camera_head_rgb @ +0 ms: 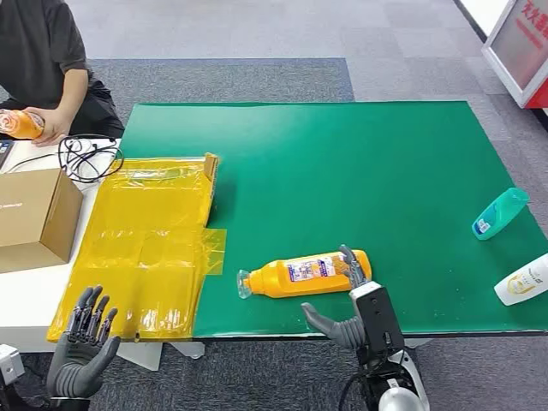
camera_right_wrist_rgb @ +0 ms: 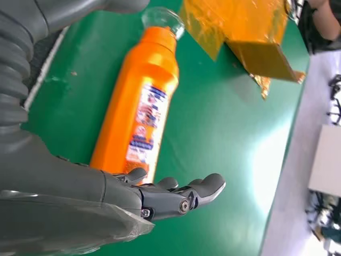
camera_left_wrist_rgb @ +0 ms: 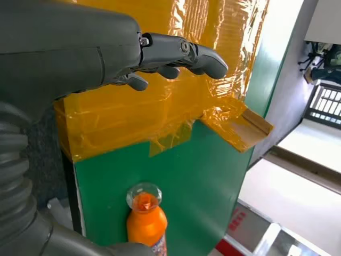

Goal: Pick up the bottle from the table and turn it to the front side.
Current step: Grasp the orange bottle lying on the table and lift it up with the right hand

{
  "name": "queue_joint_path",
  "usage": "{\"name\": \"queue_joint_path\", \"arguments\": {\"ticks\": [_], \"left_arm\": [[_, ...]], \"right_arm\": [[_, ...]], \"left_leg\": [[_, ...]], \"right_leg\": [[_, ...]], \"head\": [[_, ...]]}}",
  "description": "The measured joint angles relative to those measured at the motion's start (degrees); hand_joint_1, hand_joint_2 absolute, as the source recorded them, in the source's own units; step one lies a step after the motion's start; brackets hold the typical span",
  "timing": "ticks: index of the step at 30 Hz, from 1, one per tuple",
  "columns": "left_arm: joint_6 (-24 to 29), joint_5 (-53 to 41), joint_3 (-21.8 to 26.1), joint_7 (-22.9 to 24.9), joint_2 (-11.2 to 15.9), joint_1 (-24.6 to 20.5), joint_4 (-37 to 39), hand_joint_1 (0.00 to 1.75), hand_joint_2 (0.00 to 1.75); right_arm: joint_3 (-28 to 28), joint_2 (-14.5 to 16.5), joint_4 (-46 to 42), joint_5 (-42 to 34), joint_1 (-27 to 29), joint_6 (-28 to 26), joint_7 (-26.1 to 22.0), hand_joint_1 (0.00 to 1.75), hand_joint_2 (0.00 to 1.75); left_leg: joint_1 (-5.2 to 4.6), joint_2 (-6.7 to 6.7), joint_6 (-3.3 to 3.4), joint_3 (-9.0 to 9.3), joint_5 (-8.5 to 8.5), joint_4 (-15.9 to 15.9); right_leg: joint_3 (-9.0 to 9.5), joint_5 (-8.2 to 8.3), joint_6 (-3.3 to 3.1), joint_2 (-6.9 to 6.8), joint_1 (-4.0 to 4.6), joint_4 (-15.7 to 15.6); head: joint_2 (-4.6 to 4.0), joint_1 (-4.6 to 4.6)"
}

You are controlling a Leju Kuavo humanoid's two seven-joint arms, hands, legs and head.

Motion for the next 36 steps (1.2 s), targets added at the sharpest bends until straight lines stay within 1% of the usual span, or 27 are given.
{"name": "queue_joint_path", "arguments": {"ticks": [5, 8, 10, 12, 14, 16, 20, 24, 30, 33, 36], "left_arm": [[0.2, 1.9, -0.4, 1.7, 0.0, 0.1, -0.9, 0.00, 1.75], [1.3, 1.9, -1.2, 4.0, 0.0, 0.7, -2.1, 0.00, 1.75], [2.0, 1.7, -2.1, 5.6, -0.1, 1.7, -3.6, 0.00, 1.75], [1.8, 1.4, -2.6, 6.5, -0.2, 2.8, -5.0, 0.00, 1.75], [0.0, 0.3, -2.5, 6.5, -0.2, 3.4, -5.8, 0.00, 1.75], [-2.7, -1.5, -2.0, 5.9, -0.2, 3.5, -5.9, 0.00, 1.75], [-6.3, -5.3, -0.4, 4.3, -0.1, 2.7, -5.9, 0.00, 1.75], [-8.2, -8.8, 0.4, 2.9, -0.1, 1.2, -5.5, 0.00, 1.75], [-8.5, -11.4, 0.7, 0.6, 0.4, -0.5, -4.4, 0.00, 1.75], [-8.4, -11.6, 0.8, -0.1, 1.0, -1.3, -3.7, 0.00, 1.75], [-8.2, -11.7, 0.9, -0.3, 1.5, -1.8, -3.1, 0.00, 1.75]], "right_arm": [[0.0, 0.0, -1.6, 1.1, 0.1, -1.1, -0.3, 0.00, 1.75], [-0.1, 0.0, -2.4, 4.4, 0.4, -3.7, -0.6, 0.00, 1.75], [-0.1, 0.0, -2.9, 9.9, 0.7, -6.1, -0.1, 0.00, 1.75], [-0.1, -0.2, -3.4, 18.3, 0.9, -6.4, 2.5, 0.00, 1.75], [0.2, -0.9, -3.5, 28.0, 0.5, -4.7, 6.5, 0.00, 1.75], [0.7, -1.9, -3.1, 35.0, -0.5, -3.2, 9.2, 0.00, 1.75], [2.3, -4.4, -1.4, 42.0, -3.6, 0.5, 12.3, 0.00, 1.75], [4.4, -8.0, 2.3, 44.3, -7.9, 4.3, 13.5, 0.00, 1.75], [7.7, -12.8, 9.0, 44.4, -14.1, 9.0, 13.6, 0.00, 1.75], [9.5, -14.9, 12.4, 44.3, -16.7, 10.3, 13.6, 0.00, 1.75], [10.7, -16.3, 14.7, 44.1, -18.5, 11.0, 13.6, 0.00, 1.75]], "left_leg": [[0.01, 0.00, -0.01, 0.00, 0.01, 0.0], [0.01, 0.00, -0.01, -0.01, 0.00, 0.0], [0.01, 0.00, 0.00, -0.03, 0.00, 0.0], [0.01, 0.00, 0.00, -0.06, -0.01, 0.0], [0.01, -0.01, 0.00, -0.11, -0.03, 0.0], [0.00, -0.01, 0.00, -0.12, -0.03, 0.0], [0.00, 0.00, 0.01, -0.09, 0.00, 0.0], [0.01, 0.00, 0.01, -0.08, 0.04, 0.0], [0.00, 0.00, 0.01, -0.01, 0.07, 0.0], [0.00, -0.01, 0.01, -0.01, 0.08, 0.0], [0.00, -0.02, 0.01, -0.03, 0.08, 0.0]], "right_leg": [[-0.01, 0.00, -0.01, 0.00, 0.01, 0.0], [0.00, 0.00, -0.01, 0.00, 0.02, 0.0], [0.00, -0.01, 0.00, 0.00, 0.02, 0.0], [0.00, -0.02, 0.01, 0.00, 0.01, 0.0], [0.01, -0.03, 0.03, 0.00, 0.00, 0.0], [0.02, -0.03, 0.04, -0.01, -0.01, 0.0], [0.04, 0.02, 0.04, -0.01, -0.02, 0.0], [0.05, 0.07, 0.04, -0.01, -0.02, 0.0], [0.05, 0.08, 0.04, -0.01, -0.02, 0.0], [0.05, 0.08, 0.04, -0.02, -0.02, 0.0], [0.04, 0.08, 0.04, -0.02, -0.02, 0.0]], "head": [[0.00, 0.00], [0.00, 0.00], [0.00, 0.01], [0.00, 0.01], [0.00, 0.01], [0.00, 0.01], [0.00, 0.01], [0.00, -0.01], [0.00, 0.01], [0.00, 0.01], [0.00, 0.01]]}}
